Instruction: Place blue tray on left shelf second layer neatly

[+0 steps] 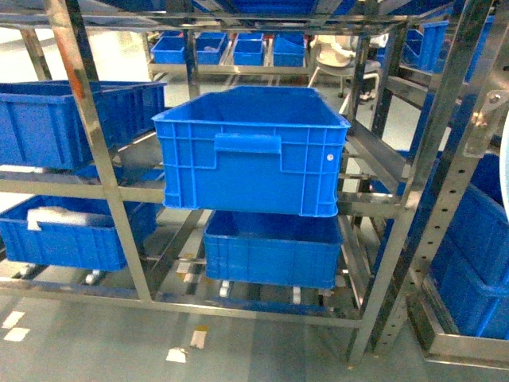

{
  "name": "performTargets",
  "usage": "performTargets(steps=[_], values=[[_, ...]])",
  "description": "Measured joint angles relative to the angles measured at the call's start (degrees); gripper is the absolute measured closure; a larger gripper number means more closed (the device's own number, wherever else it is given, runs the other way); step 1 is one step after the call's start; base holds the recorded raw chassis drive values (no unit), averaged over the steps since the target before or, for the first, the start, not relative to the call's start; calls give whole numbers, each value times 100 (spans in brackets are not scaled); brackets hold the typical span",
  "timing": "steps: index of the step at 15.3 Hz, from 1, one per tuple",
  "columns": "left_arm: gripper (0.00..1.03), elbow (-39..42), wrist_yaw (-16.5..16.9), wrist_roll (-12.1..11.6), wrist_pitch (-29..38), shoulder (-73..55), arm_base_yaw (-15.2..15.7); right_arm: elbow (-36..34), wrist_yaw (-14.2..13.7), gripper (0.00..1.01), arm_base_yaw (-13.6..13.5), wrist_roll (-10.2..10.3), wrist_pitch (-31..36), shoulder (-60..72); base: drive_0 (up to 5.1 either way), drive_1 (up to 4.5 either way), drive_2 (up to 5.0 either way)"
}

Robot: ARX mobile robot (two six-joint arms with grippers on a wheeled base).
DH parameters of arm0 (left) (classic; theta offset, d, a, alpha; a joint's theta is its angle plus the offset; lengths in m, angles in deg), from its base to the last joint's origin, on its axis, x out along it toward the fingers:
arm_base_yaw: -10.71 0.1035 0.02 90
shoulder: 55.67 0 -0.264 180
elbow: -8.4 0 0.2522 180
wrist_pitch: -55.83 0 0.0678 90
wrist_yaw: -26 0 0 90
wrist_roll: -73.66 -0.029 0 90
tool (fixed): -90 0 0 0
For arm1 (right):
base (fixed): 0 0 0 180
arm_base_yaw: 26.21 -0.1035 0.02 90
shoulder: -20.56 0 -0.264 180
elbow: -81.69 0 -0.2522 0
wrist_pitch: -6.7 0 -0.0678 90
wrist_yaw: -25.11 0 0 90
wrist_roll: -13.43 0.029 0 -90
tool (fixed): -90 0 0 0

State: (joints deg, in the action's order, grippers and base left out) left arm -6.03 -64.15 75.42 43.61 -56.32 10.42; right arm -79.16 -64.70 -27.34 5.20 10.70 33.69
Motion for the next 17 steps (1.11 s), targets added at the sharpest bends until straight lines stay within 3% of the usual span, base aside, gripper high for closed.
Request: performTargets(steps=[17], values=[[5,0,0,0,0,0,0,0,4,99,0,-2,22,-7,3,397,-391]])
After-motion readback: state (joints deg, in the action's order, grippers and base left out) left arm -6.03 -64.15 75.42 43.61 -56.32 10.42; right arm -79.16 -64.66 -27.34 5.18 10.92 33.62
